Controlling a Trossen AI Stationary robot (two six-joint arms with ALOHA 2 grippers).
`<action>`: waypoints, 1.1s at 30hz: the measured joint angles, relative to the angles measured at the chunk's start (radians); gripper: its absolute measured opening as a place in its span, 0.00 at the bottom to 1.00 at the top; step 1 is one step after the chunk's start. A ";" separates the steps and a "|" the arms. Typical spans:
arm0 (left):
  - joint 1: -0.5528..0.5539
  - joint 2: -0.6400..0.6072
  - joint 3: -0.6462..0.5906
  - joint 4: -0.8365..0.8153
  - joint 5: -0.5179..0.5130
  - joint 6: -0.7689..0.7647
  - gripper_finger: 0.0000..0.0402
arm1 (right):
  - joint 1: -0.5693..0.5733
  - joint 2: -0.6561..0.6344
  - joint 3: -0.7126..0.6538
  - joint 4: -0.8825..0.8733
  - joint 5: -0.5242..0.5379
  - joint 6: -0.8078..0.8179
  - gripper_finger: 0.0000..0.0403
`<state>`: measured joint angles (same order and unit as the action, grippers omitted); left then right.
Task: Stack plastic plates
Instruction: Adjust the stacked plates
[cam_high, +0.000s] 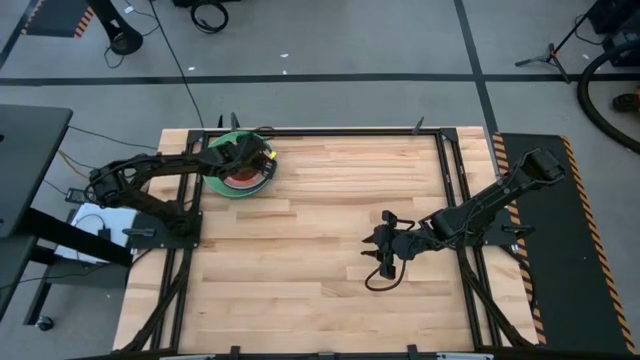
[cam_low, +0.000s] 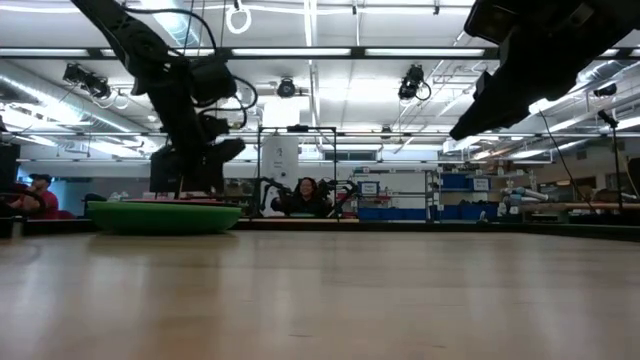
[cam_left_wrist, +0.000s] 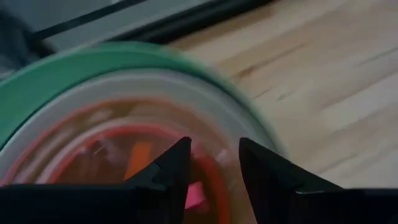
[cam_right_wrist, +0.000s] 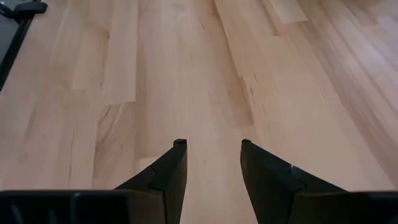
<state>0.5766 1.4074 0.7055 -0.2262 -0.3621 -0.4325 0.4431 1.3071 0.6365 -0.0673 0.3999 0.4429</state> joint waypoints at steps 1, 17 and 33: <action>-0.004 -0.003 0.013 0.007 0.015 0.001 0.36 | 0.000 0.000 0.000 0.000 0.005 -0.002 0.39; -0.112 0.048 0.043 -0.019 0.049 -0.060 0.44 | 0.000 0.000 0.000 0.011 0.025 -0.027 0.39; -0.119 0.064 0.045 -0.138 -0.029 0.026 0.50 | -0.048 0.000 0.000 0.029 0.052 -0.107 0.39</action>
<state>0.4576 1.4715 0.7502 -0.3643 -0.3913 -0.4065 0.3950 1.3071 0.6365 -0.0381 0.4515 0.3362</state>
